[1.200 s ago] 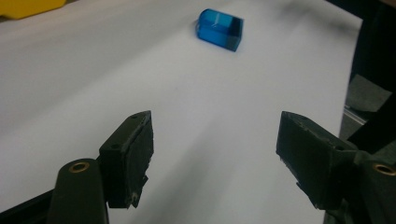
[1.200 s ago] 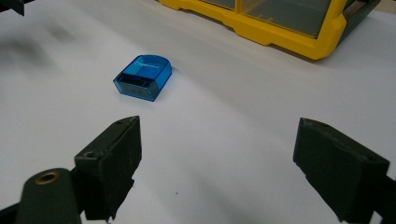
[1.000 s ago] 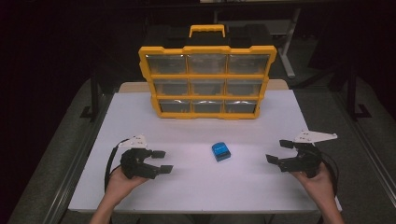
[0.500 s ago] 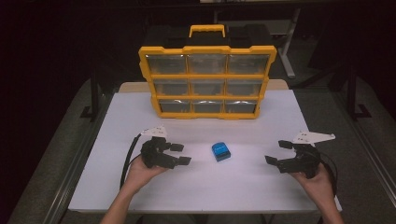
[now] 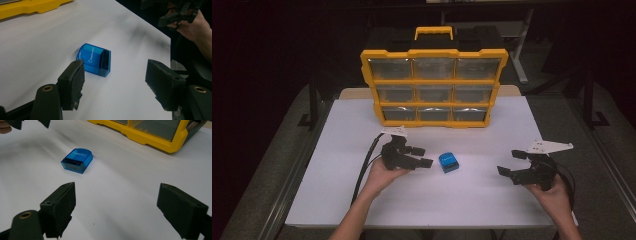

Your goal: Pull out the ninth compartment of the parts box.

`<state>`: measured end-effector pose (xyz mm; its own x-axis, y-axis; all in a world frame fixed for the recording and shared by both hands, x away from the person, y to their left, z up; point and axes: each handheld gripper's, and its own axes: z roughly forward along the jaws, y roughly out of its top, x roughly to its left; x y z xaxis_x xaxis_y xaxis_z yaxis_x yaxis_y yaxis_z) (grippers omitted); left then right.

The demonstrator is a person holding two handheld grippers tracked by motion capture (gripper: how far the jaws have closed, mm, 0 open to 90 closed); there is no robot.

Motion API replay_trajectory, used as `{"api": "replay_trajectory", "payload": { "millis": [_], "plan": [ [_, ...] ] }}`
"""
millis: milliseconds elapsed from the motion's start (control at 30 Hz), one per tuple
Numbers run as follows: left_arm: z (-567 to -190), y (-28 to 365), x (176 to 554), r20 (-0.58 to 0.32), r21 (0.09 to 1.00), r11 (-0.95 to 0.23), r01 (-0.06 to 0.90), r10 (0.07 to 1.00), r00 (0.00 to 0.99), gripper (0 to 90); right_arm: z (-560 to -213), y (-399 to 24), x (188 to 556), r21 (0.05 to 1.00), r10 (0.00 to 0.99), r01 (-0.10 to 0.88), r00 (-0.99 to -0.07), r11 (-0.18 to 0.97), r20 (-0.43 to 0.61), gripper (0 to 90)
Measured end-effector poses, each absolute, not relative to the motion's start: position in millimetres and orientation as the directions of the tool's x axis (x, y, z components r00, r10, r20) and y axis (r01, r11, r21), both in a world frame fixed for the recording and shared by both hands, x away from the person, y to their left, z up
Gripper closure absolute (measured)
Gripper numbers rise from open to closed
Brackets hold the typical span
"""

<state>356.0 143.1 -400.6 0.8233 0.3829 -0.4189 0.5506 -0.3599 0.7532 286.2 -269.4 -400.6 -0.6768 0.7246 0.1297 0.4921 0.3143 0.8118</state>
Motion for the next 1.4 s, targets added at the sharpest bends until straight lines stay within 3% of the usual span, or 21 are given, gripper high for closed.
{"api": "replay_trajectory", "payload": {
  "millis": [167,567,733,900,967,1000,1400],
  "plan": [
    [-401.8,132.3,365.8,-0.468,0.748,-0.294,0.595,0.401,0.787,34.2,-401.2,-269.4,286.8,0.810,0.723,0.493,-0.679,0.318,0.130,14.5],
    [-406.9,102.4,386.6,-0.524,0.694,-0.261,0.671,0.456,0.719,32.9,-402.4,-272.2,288.7,0.811,0.728,0.493,-0.674,0.316,0.126,14.5],
    [-407.7,93.4,394.5,-0.567,0.680,-0.173,0.712,0.492,0.661,33.1,-403.4,-272.5,289.1,0.810,0.729,0.491,-0.674,0.321,0.119,14.5],
    [-410.7,83.4,400.9,-0.543,0.706,-0.109,0.700,0.551,0.634,36.7,-404.4,-273.4,291.2,0.814,0.728,0.488,-0.674,0.317,0.121,14.5],
    [-411.9,82.2,403.1,-0.578,0.691,-0.064,0.720,0.548,0.605,38.4,-404.9,-273.3,291.4,0.811,0.729,0.492,-0.673,0.316,0.124,14.5],
    [-415.0,78.5,408.3,-0.643,0.665,0.019,0.747,0.522,0.560,40.3,-405.8,-272.8,291.6,0.810,0.727,0.490,-0.676,0.322,0.119,14.5],
    [-414.9,45.9,428.7,-0.693,0.646,0.144,0.750,0.523,0.496,49.5,-405.2,-275.4,292.3,0.819,0.729,0.480,-0.675,0.314,0.116,14.6]
  ]
}}
